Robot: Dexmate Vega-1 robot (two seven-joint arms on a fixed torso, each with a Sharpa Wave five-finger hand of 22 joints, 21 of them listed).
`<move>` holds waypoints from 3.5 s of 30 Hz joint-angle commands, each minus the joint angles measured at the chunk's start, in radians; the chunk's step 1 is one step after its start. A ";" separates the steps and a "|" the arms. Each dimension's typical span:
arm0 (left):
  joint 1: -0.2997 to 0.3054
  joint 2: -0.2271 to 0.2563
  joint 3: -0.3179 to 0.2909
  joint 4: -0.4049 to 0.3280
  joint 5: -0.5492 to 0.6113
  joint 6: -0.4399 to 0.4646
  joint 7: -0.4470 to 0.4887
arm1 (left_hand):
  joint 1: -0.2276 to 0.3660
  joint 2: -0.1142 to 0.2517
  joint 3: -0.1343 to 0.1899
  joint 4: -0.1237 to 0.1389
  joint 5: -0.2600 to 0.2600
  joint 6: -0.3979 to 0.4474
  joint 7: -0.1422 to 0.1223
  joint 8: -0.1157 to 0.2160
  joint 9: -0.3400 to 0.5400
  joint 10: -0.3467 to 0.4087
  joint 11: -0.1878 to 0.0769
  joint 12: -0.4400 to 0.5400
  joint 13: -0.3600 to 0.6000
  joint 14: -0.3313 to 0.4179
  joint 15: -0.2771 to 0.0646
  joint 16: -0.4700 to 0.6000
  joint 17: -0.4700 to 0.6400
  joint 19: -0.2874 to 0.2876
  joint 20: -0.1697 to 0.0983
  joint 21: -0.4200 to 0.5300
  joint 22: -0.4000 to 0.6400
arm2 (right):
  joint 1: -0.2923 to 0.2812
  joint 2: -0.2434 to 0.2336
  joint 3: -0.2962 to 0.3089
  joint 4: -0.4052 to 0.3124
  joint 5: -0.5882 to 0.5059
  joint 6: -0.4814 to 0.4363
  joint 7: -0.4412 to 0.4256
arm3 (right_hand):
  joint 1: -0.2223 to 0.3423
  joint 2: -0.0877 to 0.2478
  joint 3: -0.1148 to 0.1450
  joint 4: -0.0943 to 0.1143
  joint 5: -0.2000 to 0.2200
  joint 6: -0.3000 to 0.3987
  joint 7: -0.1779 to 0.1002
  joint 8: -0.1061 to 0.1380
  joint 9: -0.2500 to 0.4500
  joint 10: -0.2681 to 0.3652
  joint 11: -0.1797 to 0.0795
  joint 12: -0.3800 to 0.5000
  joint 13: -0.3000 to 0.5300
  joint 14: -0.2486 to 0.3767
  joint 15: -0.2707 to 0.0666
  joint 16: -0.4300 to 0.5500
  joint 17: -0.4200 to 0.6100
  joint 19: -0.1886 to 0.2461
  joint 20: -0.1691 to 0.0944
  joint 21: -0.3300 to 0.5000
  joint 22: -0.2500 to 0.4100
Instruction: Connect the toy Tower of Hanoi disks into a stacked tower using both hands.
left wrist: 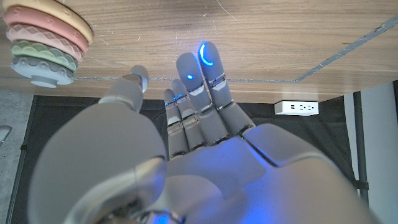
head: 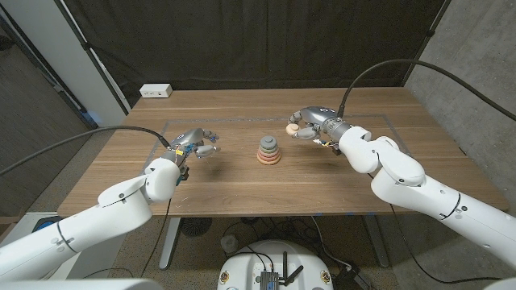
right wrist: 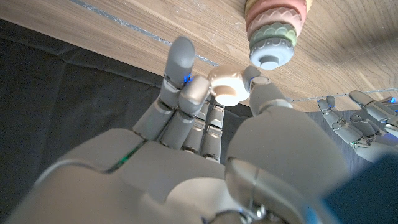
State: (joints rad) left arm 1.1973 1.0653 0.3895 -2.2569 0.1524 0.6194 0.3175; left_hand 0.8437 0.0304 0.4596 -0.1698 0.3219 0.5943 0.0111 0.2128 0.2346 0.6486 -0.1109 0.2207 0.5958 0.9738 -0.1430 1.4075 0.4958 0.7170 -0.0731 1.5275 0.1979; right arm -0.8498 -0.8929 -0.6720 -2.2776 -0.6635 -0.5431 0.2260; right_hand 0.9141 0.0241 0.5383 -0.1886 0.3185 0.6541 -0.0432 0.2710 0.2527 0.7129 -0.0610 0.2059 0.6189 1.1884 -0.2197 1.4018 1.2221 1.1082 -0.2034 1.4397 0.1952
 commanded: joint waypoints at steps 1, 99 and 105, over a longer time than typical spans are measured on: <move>0.001 -0.004 0.006 -0.002 0.014 0.005 0.007 | -0.004 -0.006 0.009 0.000 -0.003 0.011 0.002 -0.003 0.006 0.016 -0.002 0.003 0.004 0.007 -0.077 0.004 0.002 0.007 -0.133 0.006 0.004 | 0.018 0.053 -0.017 0.032 -0.014 0.022 0.006 | 0.040 0.047 0.034 0.022 0.004 0.020 -0.014 0.002 0.003 0.051 -0.041 0.007 0.003 -0.005 0.001 0.008 0.003 0.007 -0.019 0.006 0.002; 0.028 -0.008 -0.044 0.066 -0.060 -0.059 0.017 | -0.001 -0.006 0.022 0.000 -0.005 0.019 0.002 -0.006 0.014 0.023 -0.004 -0.003 0.016 0.005 -0.077 0.008 -0.003 0.003 -0.134 0.009 0.003 | 0.257 0.268 -0.236 0.225 -0.169 -0.025 0.269 | 0.038 0.060 0.046 0.023 0.001 0.038 0.000 -0.013 0.005 0.075 -0.036 0.002 0.015 -0.031 0.000 0.021 -0.008 0.003 -0.019 0.007 0.001; 0.025 -0.011 -0.039 0.069 -0.061 -0.061 0.018 | -0.001 -0.007 0.022 0.000 -0.005 0.019 0.002 -0.006 0.014 0.024 -0.005 -0.003 0.017 0.005 -0.077 0.008 -0.003 0.003 -0.134 0.009 0.003 | 0.256 0.268 -0.236 0.227 -0.169 -0.026 0.267 | 0.037 0.061 0.046 0.024 0.001 0.038 0.000 -0.014 0.005 0.074 -0.035 0.002 0.015 -0.029 0.000 0.024 -0.005 0.002 -0.019 0.007 0.001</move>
State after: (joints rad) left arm 1.2275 1.0583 0.3415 -2.1936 0.0939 0.5629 0.3373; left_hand 0.8437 0.0304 0.4705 -0.1698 0.3172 0.6052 0.0109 0.2053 0.2442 0.6663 -0.1146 0.2207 0.6095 0.9736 -0.1430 1.4075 0.4914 0.7170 -0.0731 1.5301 0.2002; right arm -0.5966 -0.6269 -0.9028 -2.0564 -0.8301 -0.5669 0.4875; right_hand 0.9110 0.0272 0.5466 -0.1969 0.3146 0.6741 -0.0308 0.2530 0.2534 0.7310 -0.0433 0.2041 0.6311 1.1631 -0.2234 1.4250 1.2126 1.1082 -0.2034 1.4448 0.1954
